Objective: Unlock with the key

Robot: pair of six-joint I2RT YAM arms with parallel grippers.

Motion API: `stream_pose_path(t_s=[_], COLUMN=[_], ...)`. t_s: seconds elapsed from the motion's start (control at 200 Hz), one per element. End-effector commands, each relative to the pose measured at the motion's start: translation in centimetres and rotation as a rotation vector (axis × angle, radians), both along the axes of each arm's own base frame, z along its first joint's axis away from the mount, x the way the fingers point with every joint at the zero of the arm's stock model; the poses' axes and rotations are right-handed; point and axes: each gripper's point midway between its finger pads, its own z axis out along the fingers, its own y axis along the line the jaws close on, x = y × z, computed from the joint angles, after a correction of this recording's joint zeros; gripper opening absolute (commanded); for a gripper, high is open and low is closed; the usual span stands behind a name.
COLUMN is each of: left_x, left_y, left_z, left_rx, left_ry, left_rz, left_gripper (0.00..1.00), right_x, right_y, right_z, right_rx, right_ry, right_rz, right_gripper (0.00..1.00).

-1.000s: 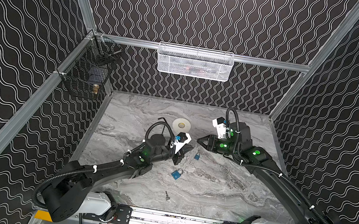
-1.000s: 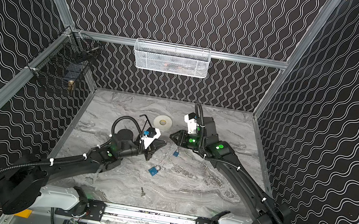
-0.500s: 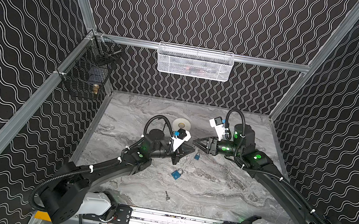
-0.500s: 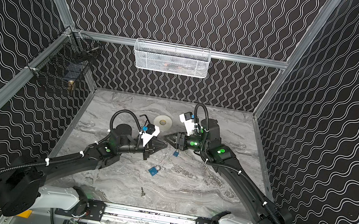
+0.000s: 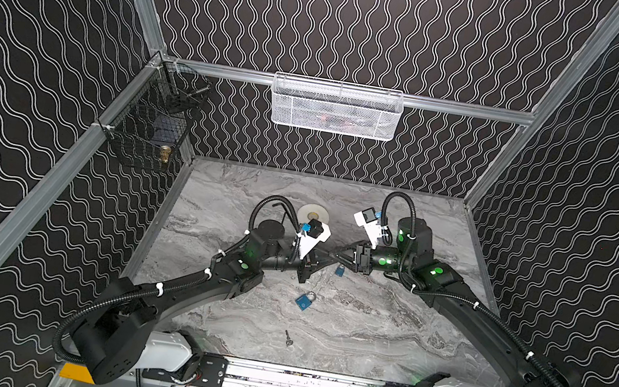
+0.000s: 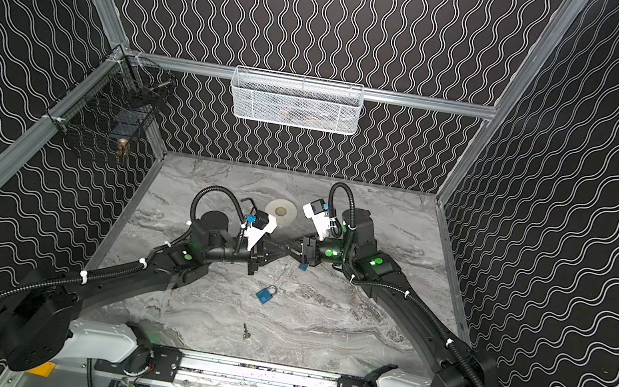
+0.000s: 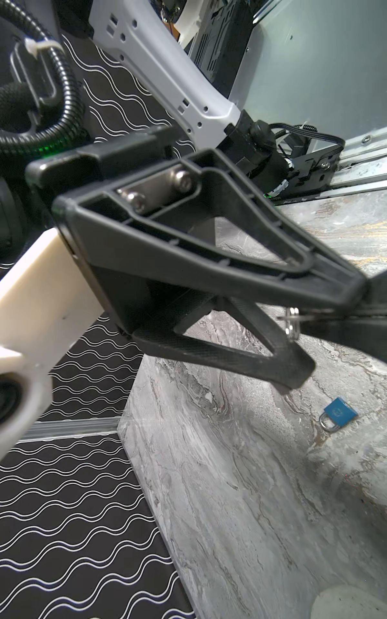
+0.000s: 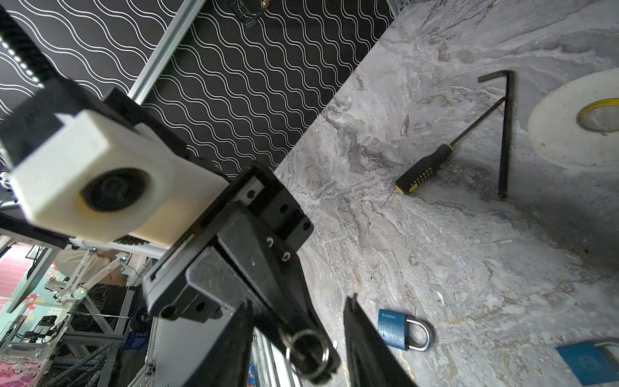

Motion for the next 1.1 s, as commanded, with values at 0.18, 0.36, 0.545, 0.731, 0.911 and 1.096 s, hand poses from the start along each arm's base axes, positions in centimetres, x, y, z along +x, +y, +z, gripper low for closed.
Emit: stream_pose_path(t_s=[0.18, 0.36, 0.545, 0.731, 0.911, 1.096], left_x=[0.1, 0.1, 0.3, 0.1, 0.2, 0.1], left_y=[-0.2, -0.2, -0.2, -0.4, -0.6, -0.6], left_z=[1.0, 1.0, 1.5, 2.3, 2.6, 3.0], left_rx=[-0.025, -0.023, -0.036, -0.067, -0.076, -0.087], left_ry=[-0.026, -0.024, -0.021, -0.018, -0.009, -0.011], left_rz=[-0.019, -0.021, -0.02, -0.034, -0.041, -0.046], left_gripper=[0.0, 0.0, 0.0, 0.0, 0.0, 0.0], right_x=[0.6, 0.7, 0.7, 0.6, 0.5, 0.6], right_y=[0.2, 0.0, -0.3, -0.4, -0.5, -0.5], right_z=[0.2, -0.4, -0.8, -0.8, -0.9, -0.8], right_rx=[0.0, -0.009, -0.017, -0.014, -0.014, -0.011], right_ry=[-0.062, -0.061, -0.056, -0.058, -0.054, -0.056], right_rz=[0.012, 0.003, 0.003, 0.008, 0.013, 0.009], right_gripper=[0.34, 0.24, 0.17, 0.13, 0.06, 0.0])
